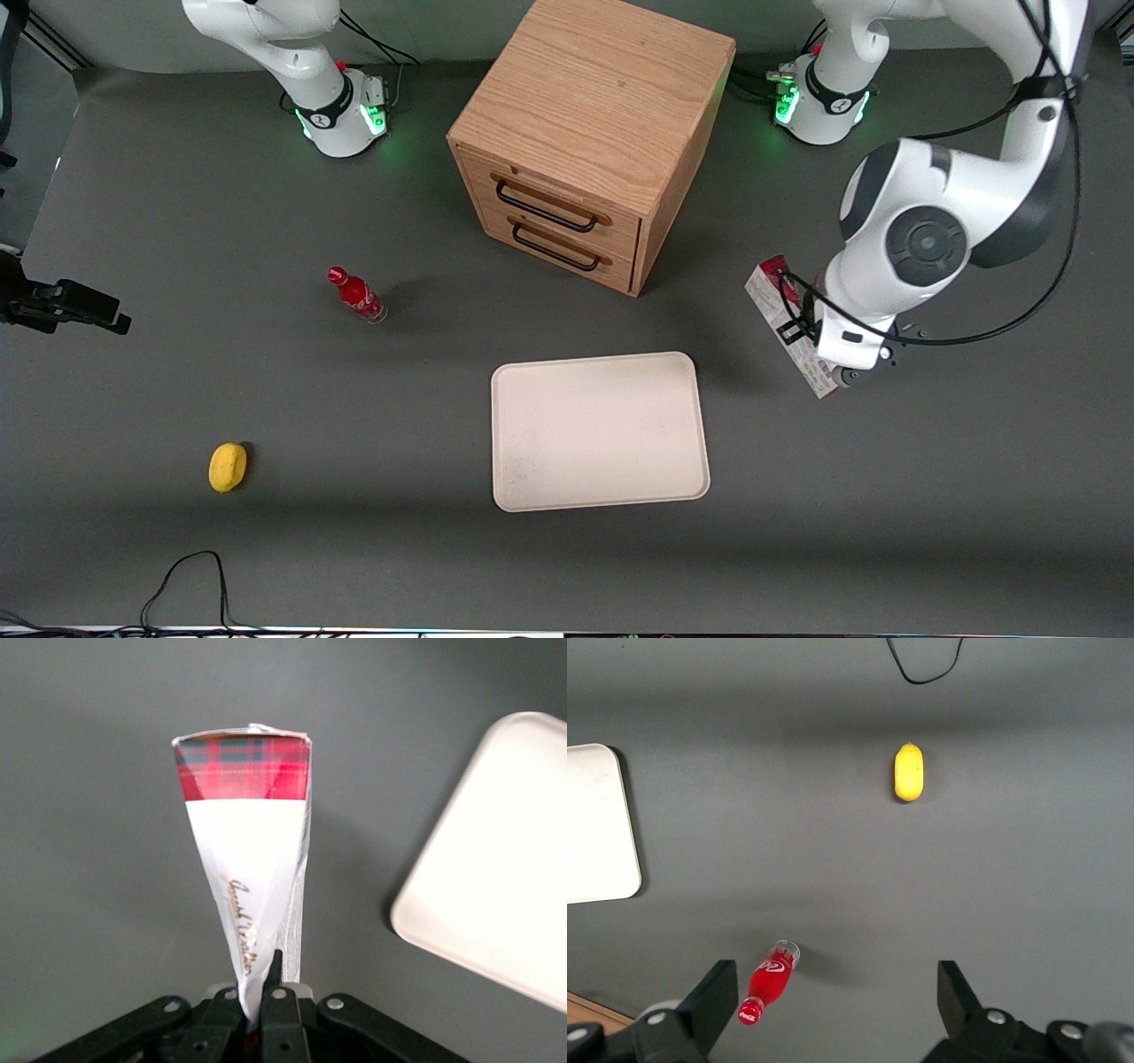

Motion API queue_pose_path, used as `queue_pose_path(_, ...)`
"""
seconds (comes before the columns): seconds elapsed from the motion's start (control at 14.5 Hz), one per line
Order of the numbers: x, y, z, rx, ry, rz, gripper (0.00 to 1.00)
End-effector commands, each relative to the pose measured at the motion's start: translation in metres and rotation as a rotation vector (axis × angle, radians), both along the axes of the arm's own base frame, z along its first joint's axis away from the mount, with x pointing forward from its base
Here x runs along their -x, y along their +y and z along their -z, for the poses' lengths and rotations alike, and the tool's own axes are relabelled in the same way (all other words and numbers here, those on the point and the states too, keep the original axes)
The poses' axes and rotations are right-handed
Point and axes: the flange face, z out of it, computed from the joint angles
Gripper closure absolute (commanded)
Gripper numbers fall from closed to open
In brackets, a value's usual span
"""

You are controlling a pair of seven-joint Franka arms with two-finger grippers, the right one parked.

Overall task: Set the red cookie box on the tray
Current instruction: 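Lift the cookie box upright with the left gripper, then carry the box over the white tray and lower it onto it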

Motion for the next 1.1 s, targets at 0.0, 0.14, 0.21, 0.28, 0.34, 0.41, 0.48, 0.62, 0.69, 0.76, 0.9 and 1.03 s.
queue_pose_path(0.0,-0.031,-0.029,-0.047,0.077,0.007,0.136,1.00)
queue_pose_path(0.14,-0.046,-0.063,-0.053,0.106,0.007,0.207,1.00)
queue_pose_path(0.21,-0.053,-0.082,-0.048,0.118,-0.002,0.227,1.00)
queue_pose_path(0.28,-0.060,-0.098,-0.036,0.129,-0.001,0.244,1.00)
queue_pose_path(0.34,-0.066,-0.113,-0.023,0.138,-0.004,0.257,1.00)
queue_pose_path(0.41,-0.070,-0.125,-0.010,0.143,-0.004,0.270,1.00)
queue_pose_path(0.48,-0.072,-0.138,0.005,0.132,-0.005,0.290,1.00)
queue_pose_path(0.62,-0.075,-0.154,0.041,0.100,-0.009,0.338,1.00)
queue_pose_path(0.69,-0.080,-0.155,0.057,0.105,-0.014,0.358,1.00)
queue_pose_path(0.76,-0.082,-0.158,0.070,0.111,-0.025,0.360,1.00)
queue_pose_path(0.9,-0.087,-0.162,0.099,0.116,-0.034,0.356,1.00)
queue_pose_path(1.03,-0.086,-0.164,0.129,0.115,-0.034,0.348,1.00)
